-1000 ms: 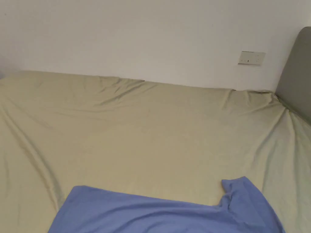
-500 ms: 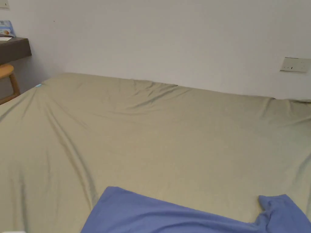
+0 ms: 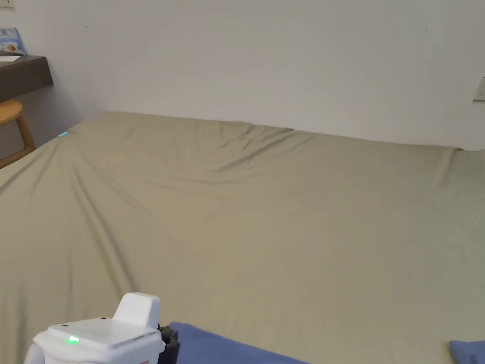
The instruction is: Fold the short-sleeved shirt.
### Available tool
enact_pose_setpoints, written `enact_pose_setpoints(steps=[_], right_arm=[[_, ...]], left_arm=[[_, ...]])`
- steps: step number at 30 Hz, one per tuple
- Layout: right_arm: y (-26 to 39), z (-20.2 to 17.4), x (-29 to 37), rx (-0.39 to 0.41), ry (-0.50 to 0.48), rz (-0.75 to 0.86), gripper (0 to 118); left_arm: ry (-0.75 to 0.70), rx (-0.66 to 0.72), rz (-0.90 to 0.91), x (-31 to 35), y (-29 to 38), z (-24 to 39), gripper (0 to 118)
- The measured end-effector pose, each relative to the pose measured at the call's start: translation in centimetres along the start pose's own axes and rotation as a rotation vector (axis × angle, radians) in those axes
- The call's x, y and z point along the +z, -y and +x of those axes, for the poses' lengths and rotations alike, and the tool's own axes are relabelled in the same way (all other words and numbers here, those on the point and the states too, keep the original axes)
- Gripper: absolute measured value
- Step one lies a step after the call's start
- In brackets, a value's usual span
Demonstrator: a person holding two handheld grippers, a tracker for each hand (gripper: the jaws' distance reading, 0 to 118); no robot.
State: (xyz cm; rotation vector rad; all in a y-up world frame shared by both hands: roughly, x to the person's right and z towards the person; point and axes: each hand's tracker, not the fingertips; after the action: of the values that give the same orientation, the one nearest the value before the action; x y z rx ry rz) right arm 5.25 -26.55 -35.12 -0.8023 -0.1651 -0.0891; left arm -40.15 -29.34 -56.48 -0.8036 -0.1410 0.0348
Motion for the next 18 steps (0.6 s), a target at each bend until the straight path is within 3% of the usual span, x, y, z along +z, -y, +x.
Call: enact_pose_setpoints(steps=[2, 4, 5, 7, 12, 14, 17, 18], right_arm=[[-0.8, 0.1, -0.6, 0.003, 0.0, -0.008, 1], [-1.2, 0.0, -1.1, 0.006, 0.0, -0.02, 1], [-1.3, 0.1, -1.4, 0.008, -0.001, -0.027, 1], [-1.4, -0.1, -1.9, 0.013, -0.004, -0.041, 1], [-1.6, -1.1, -2.9, 0.045, -0.016, -0.078, 1], [-1.6, -1.4, -3.3, 0.053, -0.028, -0.091, 1], [-1.6, -1.4, -3.9, 0.046, -0.044, -0.11, 1], [-1.5, -1.5, -4.0, 0.045, -0.044, -0.114, 1]], left_arm=[[0.011, -0.017, -0.019, -2.4, -0.7, -0.6, 18], [-0.01, -0.046, -0.047, -4.5, -0.8, -0.9, 53], [-0.015, -0.056, -0.06, -5.4, -0.8, -1.2, 65], [-0.007, -0.06, -0.066, -6.8, -0.7, -1.7, 74], [0.031, -0.046, -0.143, -8.6, 0.5, -1.5, 72], [-0.005, -0.101, -0.073, -8.0, 1.3, -0.7, 67], [0.03, -0.066, -0.081, -7.2, 1.4, -0.1, 21], [0.027, -0.06, -0.083, -7.0, 1.3, 0.3, 12]])
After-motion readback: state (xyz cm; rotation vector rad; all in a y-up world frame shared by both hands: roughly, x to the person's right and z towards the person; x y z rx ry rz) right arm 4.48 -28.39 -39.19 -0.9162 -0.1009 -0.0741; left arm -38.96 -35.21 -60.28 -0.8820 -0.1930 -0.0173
